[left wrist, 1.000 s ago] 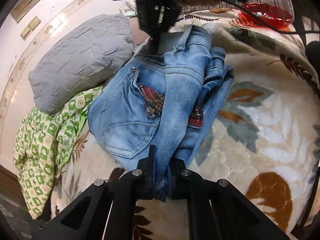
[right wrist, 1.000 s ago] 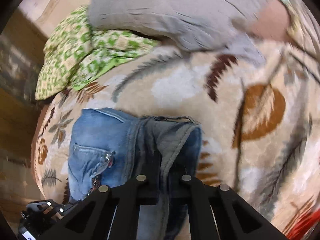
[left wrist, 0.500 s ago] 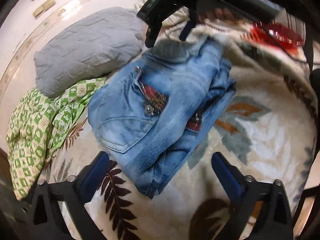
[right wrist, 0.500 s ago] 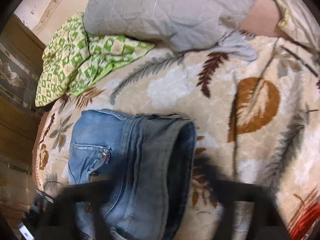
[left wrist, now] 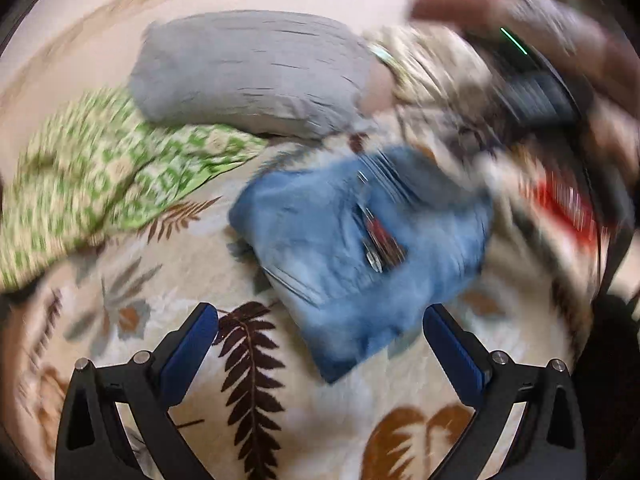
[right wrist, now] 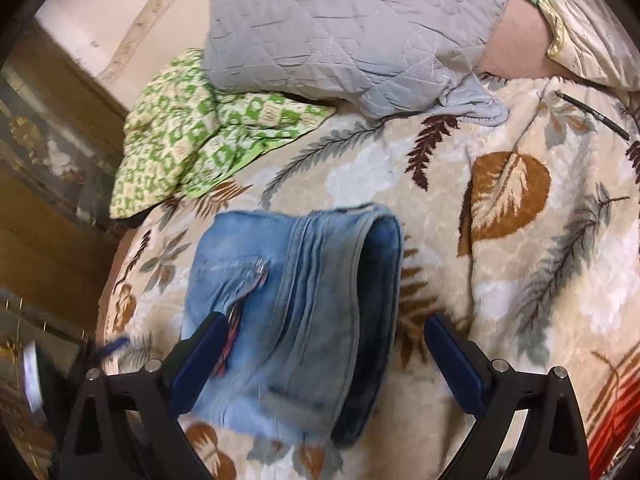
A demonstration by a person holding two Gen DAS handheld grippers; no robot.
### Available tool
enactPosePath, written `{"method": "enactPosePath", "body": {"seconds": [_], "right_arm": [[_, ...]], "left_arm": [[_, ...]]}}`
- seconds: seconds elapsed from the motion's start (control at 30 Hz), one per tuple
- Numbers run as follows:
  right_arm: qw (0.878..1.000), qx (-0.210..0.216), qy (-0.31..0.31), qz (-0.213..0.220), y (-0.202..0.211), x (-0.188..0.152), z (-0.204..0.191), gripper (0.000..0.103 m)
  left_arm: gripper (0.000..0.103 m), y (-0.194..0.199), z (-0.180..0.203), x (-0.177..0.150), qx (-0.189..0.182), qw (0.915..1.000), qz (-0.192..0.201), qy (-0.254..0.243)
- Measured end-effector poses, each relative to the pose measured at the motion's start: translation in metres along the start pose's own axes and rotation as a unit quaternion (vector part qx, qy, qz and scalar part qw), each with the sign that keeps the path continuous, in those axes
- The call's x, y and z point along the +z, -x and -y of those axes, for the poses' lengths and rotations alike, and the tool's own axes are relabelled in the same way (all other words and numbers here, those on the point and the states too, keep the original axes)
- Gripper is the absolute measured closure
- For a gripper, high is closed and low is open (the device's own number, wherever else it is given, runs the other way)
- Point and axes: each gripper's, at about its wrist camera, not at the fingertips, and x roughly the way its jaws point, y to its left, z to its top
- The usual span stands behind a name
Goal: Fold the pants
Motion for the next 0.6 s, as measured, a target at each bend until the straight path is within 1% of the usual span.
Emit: {"method": "enactPosePath", "body": {"seconds": [0.03, 0.07, 0.1, 0.17, 0.2, 0.3, 0.37, 0.47, 0.6], "right_arm": [[1.000, -0.004, 0.014, 0.006, 0.005, -0.008, -0.003, 0.004], [0.999, -0.015, 0.039, 0.014, 0.011, -0.020, -0.008, 0.004], [0.998, -0.019, 0.059, 0.017, 0.015, -0.029, -0.011, 0.004], [0.995, -0.029, 0.096, 0.021, 0.021, -0.048, -0.019, 0.004], [0.992, -0.045, 0.113, 0.025, 0.023, -0.060, -0.022, 0.004], [0.986, -0.071, 0.148, 0.030, 0.027, -0.082, -0.028, 0.004], [0.985, -0.073, 0.155, 0.033, 0.029, -0.089, -0.029, 0.004], [0.985, -0.067, 0.156, 0.034, 0.029, -0.090, -0.031, 0.004], [0.988, -0.044, 0.144, 0.037, 0.024, -0.084, -0.033, 0.004]], "left_arm": [[0.001, -0.001, -0.010, 0.005, -0.007, 0.9995, 0.000, 0.029], [0.001, -0.003, -0.023, 0.013, -0.016, 0.9975, -0.003, 0.069], [0.001, -0.005, -0.035, 0.019, -0.025, 0.9942, -0.005, 0.104], [0.001, -0.015, -0.056, 0.034, -0.040, 0.9843, -0.014, 0.171], [0.001, -0.021, -0.064, 0.041, -0.043, 0.9809, -0.018, 0.189], [0.001, -0.040, -0.077, 0.058, -0.034, 0.9768, -0.028, 0.210], [0.001, -0.051, -0.084, 0.068, -0.045, 0.9715, -0.034, 0.230], [0.001, -0.073, -0.086, 0.082, -0.062, 0.9646, -0.051, 0.251], [0.001, -0.108, -0.083, 0.098, -0.060, 0.9626, -0.086, 0.250]]}}
